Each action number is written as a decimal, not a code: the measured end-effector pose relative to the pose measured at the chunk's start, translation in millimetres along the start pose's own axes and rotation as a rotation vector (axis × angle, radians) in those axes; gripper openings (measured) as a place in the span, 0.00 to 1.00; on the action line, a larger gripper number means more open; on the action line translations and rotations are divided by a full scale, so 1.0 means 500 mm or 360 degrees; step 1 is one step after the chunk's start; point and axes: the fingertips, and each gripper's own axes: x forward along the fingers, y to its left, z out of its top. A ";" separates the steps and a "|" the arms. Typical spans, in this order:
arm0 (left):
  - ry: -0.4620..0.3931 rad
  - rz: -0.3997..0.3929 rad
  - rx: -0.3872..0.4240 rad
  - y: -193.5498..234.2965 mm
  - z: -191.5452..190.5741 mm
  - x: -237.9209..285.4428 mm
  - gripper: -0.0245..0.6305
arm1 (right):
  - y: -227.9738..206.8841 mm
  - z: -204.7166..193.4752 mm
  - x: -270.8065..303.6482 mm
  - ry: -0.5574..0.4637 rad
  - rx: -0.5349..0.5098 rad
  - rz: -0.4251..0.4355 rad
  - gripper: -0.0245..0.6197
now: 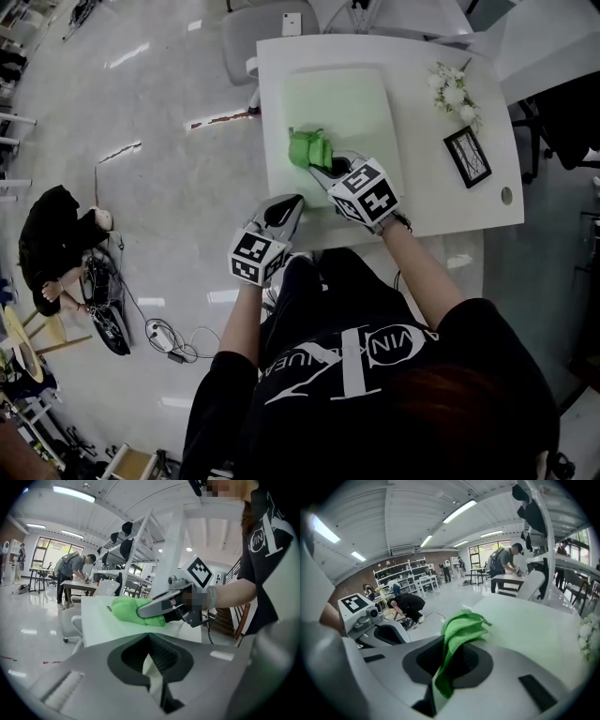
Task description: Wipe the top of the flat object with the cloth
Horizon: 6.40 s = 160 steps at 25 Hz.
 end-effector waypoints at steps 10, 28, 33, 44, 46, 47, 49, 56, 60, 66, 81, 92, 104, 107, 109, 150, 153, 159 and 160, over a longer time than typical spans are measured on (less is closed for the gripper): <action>-0.0019 -0.0039 0.0000 -0.002 -0.001 -0.004 0.05 | -0.096 -0.062 -0.101 -0.0031 0.0188 -0.0211 0.10; -0.0036 -0.0015 -0.0132 -0.003 0.008 -0.003 0.05 | -0.223 -0.187 -0.276 -0.0163 0.0590 -0.0543 0.10; -0.0061 0.0005 -0.0278 0.004 0.010 -0.007 0.05 | -0.232 -0.185 -0.298 -0.0129 0.0511 -0.0709 0.10; -0.0154 0.0249 -0.0308 0.060 0.020 -0.062 0.05 | -0.013 -0.049 -0.161 -0.0231 0.0111 -0.0303 0.10; -0.0168 0.0283 -0.0321 0.067 0.021 -0.078 0.05 | 0.034 -0.035 -0.128 -0.0214 0.0063 -0.0200 0.10; -0.0175 0.0299 -0.0327 0.069 0.020 -0.087 0.05 | 0.055 -0.031 -0.113 -0.0203 0.0041 -0.0154 0.10; -0.0189 0.0329 -0.0336 0.074 0.018 -0.103 0.05 | 0.092 -0.027 -0.086 -0.0178 0.0005 -0.0076 0.10; -0.0200 0.0421 -0.0348 0.093 0.003 -0.143 0.05 | 0.168 -0.043 -0.038 -0.0072 -0.0080 0.0104 0.10; -0.0201 0.0424 -0.0360 0.099 -0.001 -0.145 0.05 | 0.179 -0.060 -0.030 -0.0033 -0.0133 0.0149 0.10; -0.0185 0.0377 -0.0343 0.095 0.009 -0.121 0.05 | 0.141 -0.068 -0.055 -0.0081 0.0029 0.0130 0.10; -0.0160 0.0301 -0.0276 0.090 0.047 -0.065 0.05 | -0.006 -0.149 -0.188 -0.0165 0.0359 -0.0136 0.10; -0.0138 0.0248 -0.0256 0.078 0.051 -0.037 0.05 | -0.127 -0.213 -0.297 -0.0200 0.0532 -0.0454 0.10; -0.0128 0.0259 -0.0257 0.079 0.051 -0.040 0.05 | -0.216 -0.254 -0.374 -0.0281 0.0718 -0.0694 0.10; -0.0128 0.0266 -0.0255 0.082 0.052 -0.041 0.05 | -0.233 -0.263 -0.383 -0.0335 0.0837 -0.0723 0.10; -0.0131 0.0269 -0.0253 0.082 0.051 -0.043 0.05 | -0.241 -0.270 -0.388 -0.0386 0.0933 -0.0734 0.10; -0.0413 0.0527 -0.0053 0.131 0.200 -0.092 0.05 | -0.291 -0.159 -0.460 -0.0522 0.0557 -0.0941 0.10; -0.0457 0.0542 -0.0021 0.129 0.229 -0.094 0.05 | -0.285 -0.126 -0.459 -0.0569 0.0512 -0.0913 0.10; -0.0546 0.0562 0.0030 0.122 0.283 -0.104 0.05 | -0.265 -0.062 -0.455 -0.0650 0.0391 -0.0841 0.10; -0.0558 0.0568 0.0043 0.121 0.290 -0.107 0.05 | -0.260 -0.052 -0.454 -0.0669 0.0362 -0.0829 0.10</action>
